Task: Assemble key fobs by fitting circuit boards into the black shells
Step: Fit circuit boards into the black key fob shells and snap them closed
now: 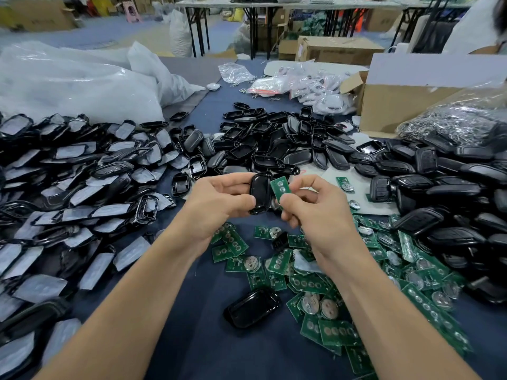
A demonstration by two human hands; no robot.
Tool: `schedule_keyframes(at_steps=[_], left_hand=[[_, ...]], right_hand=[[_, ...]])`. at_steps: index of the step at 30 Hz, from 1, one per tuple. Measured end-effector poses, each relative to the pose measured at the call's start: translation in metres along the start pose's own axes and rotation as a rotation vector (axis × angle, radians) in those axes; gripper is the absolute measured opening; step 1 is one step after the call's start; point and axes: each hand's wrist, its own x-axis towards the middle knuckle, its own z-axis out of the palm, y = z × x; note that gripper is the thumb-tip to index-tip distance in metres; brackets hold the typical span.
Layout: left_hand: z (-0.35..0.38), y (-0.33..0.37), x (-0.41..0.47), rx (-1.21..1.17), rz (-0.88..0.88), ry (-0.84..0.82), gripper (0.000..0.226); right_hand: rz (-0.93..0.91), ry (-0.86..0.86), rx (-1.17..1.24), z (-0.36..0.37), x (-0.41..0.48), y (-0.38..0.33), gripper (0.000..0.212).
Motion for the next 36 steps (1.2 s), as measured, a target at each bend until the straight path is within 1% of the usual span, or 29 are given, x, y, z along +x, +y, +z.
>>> schedule_keyframes(at_steps=[3,6,9,13,17,21,26,36], left_hand=[[0.001,0.000,0.001,-0.021,-0.019,0.009,0.037],[0.003,0.000,0.000,-0.040,-0.043,-0.005,0.036],[0.004,0.000,-0.002,-0.027,-0.048,-0.035,0.032],[0.005,0.001,-0.003,-0.008,-0.067,-0.068,0.032],[0.008,0.001,-0.004,0.000,-0.078,-0.080,0.032],[0.010,0.002,-0.006,0.017,-0.067,-0.141,0.034],[0.013,0.002,-0.007,0.024,-0.069,-0.149,0.034],[0.014,0.003,-0.008,0.017,-0.059,-0.152,0.034]], right_hand=[[-0.054,0.040,-0.064,-0.001,0.002,-0.001,0.032],[-0.088,0.030,-0.088,-0.005,0.003,-0.002,0.035],[-0.126,0.001,-0.114,-0.006,0.003,-0.002,0.030],[-0.181,0.048,-0.157,-0.005,0.001,-0.001,0.016],[-0.215,0.059,-0.218,-0.004,0.000,-0.002,0.020],[-0.262,0.106,-0.342,-0.003,-0.002,-0.002,0.021],[-0.256,0.113,-0.360,-0.005,0.000,-0.002,0.022],[-0.226,0.096,-0.307,-0.009,0.003,-0.001,0.021]])
